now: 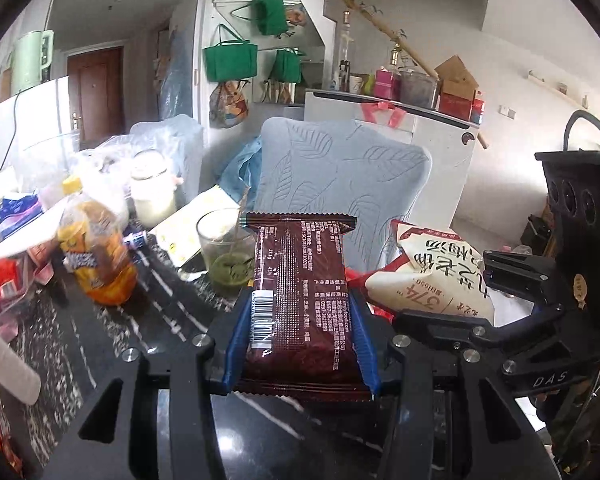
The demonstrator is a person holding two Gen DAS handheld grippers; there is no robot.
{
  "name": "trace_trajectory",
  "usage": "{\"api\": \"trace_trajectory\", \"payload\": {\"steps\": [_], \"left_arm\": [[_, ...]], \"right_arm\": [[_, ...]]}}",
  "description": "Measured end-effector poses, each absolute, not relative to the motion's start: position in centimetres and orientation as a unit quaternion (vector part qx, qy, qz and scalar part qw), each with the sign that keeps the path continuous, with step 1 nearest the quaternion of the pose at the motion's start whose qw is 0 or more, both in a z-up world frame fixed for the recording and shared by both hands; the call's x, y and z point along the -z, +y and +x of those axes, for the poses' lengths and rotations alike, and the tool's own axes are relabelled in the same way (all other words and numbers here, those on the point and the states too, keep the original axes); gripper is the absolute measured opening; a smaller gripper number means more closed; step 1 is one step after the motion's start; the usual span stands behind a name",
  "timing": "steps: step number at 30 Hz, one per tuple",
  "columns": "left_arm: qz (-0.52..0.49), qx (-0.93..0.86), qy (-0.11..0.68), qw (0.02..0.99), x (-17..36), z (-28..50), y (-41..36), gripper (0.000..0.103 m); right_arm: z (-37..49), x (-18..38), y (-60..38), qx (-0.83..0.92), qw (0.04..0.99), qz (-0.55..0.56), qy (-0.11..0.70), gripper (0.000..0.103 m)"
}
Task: Organize snacks
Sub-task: 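Carry both held packets over the red mesh basket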
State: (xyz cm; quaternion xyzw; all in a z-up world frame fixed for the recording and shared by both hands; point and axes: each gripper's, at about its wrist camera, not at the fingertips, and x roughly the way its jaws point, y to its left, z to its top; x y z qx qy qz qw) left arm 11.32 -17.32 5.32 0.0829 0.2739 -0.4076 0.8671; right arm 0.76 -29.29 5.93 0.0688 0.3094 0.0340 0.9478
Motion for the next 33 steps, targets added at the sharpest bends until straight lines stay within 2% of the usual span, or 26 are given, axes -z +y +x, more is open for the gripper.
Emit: {"api": "trace_trajectory", "payload": {"steps": [15,23,33], "left_arm": [[0.114,0.4,0.316,0.853,-2.0,14.0,-22.1,0.045],[0.128,0.39,0.369,0.834,1.9,15.6,-23.6,0.045],[0.108,0.379,0.365,0.843,2.5,16.4,-23.0,0.046]], "right_arm": [[3.6,-3.7,-32.9,0.007,0.939,0.071,0.337,0.064],[5.4,-1.7,-33.5,0.023,0.929,0.071,0.363,0.064],[7.3,0.4,-33.2,0.03,0.919,0.063,0.388,0.064]]}}
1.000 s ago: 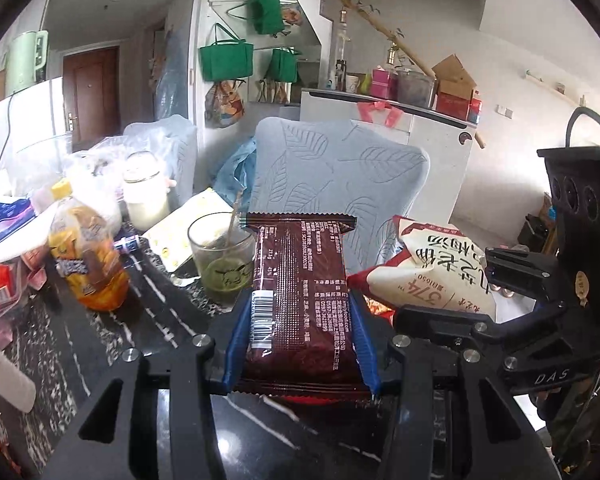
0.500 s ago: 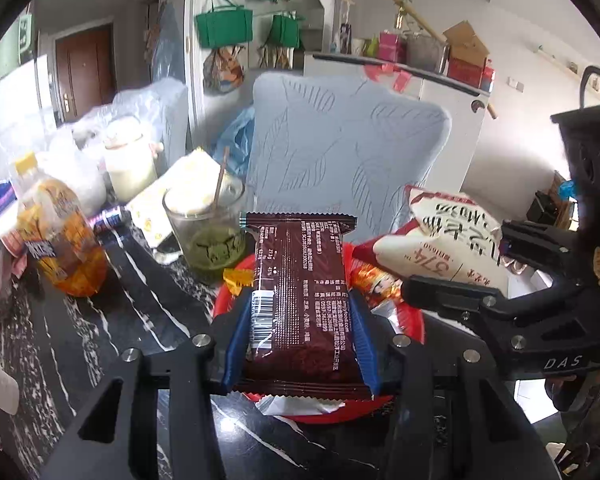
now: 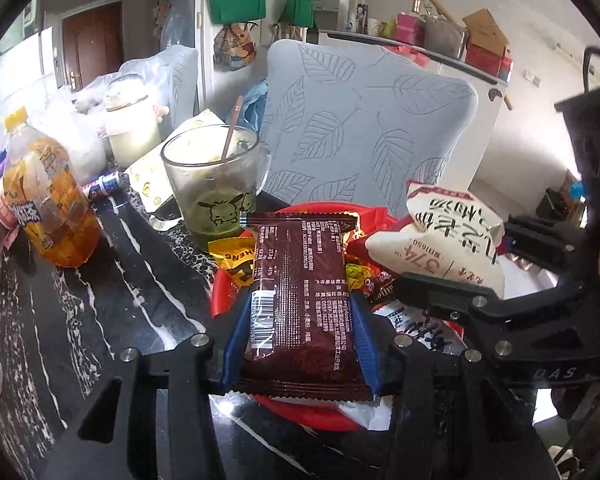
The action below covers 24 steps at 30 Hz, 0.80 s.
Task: Organize snacks
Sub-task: 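Carry both held packets over the red mesh basket, then open both tools dropping the packets into the basket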
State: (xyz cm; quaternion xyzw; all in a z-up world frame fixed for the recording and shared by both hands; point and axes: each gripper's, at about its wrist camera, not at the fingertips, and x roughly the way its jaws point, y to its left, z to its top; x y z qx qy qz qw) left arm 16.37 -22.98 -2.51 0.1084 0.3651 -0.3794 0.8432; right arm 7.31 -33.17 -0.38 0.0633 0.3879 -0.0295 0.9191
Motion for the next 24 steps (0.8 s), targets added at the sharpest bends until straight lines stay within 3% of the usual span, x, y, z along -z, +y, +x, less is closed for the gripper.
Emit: {"api": "trace_trajectory", "payload": {"steps": [5,9,13,16,24], "left_arm": [[0.087,0.393,0.366,0.839,2.2,16.7,-22.3,0.048],[0.086,0.367,0.363,0.852,2.0,16.9,-21.8,0.064],[0.07,0.373,0.367,0.849,1.8,17.4,-21.4,0.064],[0.07,0.378,0.366,0.848,1.7,17.4,-21.4,0.065],[0.058,0.402,0.358,0.84,1.6,17.0,-21.7,0.065]], "right_arm": [[7.3,0.2,-33.2,0.017,0.922,0.068,0.381,0.065],[7.3,-0.1,-33.2,-0.015,0.924,0.091,0.371,0.069],[7.8,0.4,-33.7,-0.032,0.915,0.13,0.381,0.073],[7.6,0.1,-33.9,-0.034,0.914,0.144,0.379,0.087],[5.7,-0.7,-34.3,-0.027,0.92,0.145,0.364,0.086]]}}
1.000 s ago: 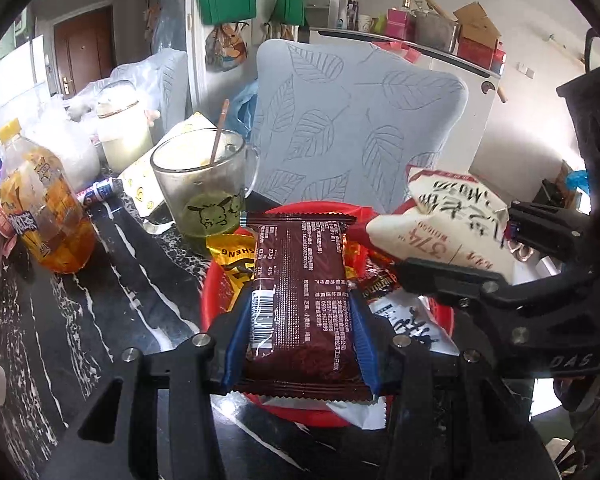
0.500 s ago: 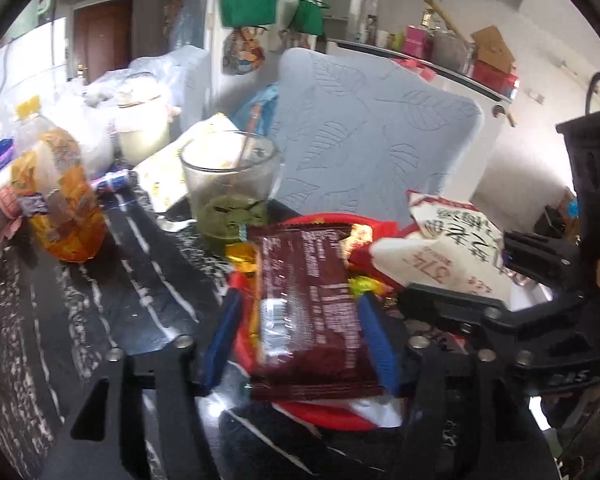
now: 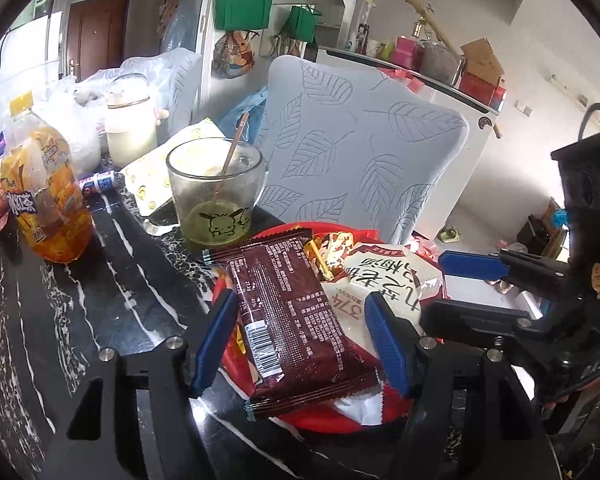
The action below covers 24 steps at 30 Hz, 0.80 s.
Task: Organize snacks
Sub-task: 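Open both tools dropping the packets into the basket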
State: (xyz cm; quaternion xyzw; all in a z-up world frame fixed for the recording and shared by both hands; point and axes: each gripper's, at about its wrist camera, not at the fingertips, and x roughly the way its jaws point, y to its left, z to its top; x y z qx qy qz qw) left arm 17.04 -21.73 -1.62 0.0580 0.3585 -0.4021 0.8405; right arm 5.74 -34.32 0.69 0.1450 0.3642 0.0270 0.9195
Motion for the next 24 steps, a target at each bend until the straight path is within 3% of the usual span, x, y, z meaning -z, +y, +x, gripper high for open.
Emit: {"api": "trace_trajectory", "payload": {"steps": [24], "left_arm": [[0.077,0.377,0.37,0.845,2.0,16.3,-21.9,0.065]], "right_arm": [[3.7,-1.3,-34.8,0.005,0.926,0.138,0.35,0.08]]}}
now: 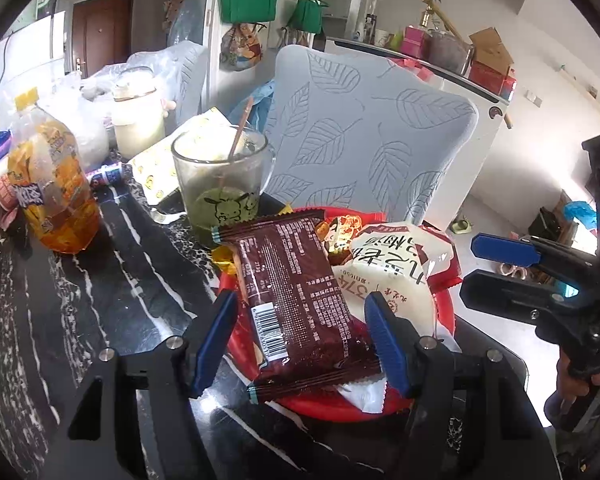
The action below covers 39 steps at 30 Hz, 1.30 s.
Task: Organize snacks
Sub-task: 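Open both tools dropping the packets into the basket, then withdraw both open tools up and away from the basket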
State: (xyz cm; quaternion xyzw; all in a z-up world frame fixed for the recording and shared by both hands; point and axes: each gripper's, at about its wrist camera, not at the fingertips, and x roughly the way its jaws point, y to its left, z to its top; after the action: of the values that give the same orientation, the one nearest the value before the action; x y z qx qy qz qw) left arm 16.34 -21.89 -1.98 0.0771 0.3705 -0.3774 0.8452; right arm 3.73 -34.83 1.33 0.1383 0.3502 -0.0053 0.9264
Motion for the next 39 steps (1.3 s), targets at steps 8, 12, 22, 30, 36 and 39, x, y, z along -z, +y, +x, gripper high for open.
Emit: {"api": "trace_trajectory", "payload": {"steps": [8,12,22,30,36,39], "left_arm": [[0.069,0.364,0.34,0.864,-0.7,14.9,-20.4,0.065],[0.064,0.359,0.323,0.873,-2.1,13.7,-19.1,0.065],[0.053,0.351,0.268,0.895,-5.5,8.8,-16.0,0.065],[0.044,0.354,0.255,0.899,-6.3,4.3,-14.3,0.065],[0.044,0.349,0.259,0.9,-5.4,1.4,-13.7,0.065],[0.046,0.341,0.253,0.904,-4.9,-0.2,-13.4,0.065]], "right_arm": [[2.6,-2.5,-34.1,0.026,0.931,0.123,0.342,0.08],[1.5,-3.7,-32.9,0.036,0.937,0.104,0.332,0.08],[-3.4,-7.3,-29.5,0.056,0.953,0.058,0.291,0.081],[-8.1,-8.5,-27.3,0.064,0.963,0.042,0.259,0.082],[-10.7,-7.6,-26.6,0.073,0.963,0.048,0.256,0.082],[-12.0,-6.7,-26.6,0.075,0.962,0.057,0.256,0.082]]}}
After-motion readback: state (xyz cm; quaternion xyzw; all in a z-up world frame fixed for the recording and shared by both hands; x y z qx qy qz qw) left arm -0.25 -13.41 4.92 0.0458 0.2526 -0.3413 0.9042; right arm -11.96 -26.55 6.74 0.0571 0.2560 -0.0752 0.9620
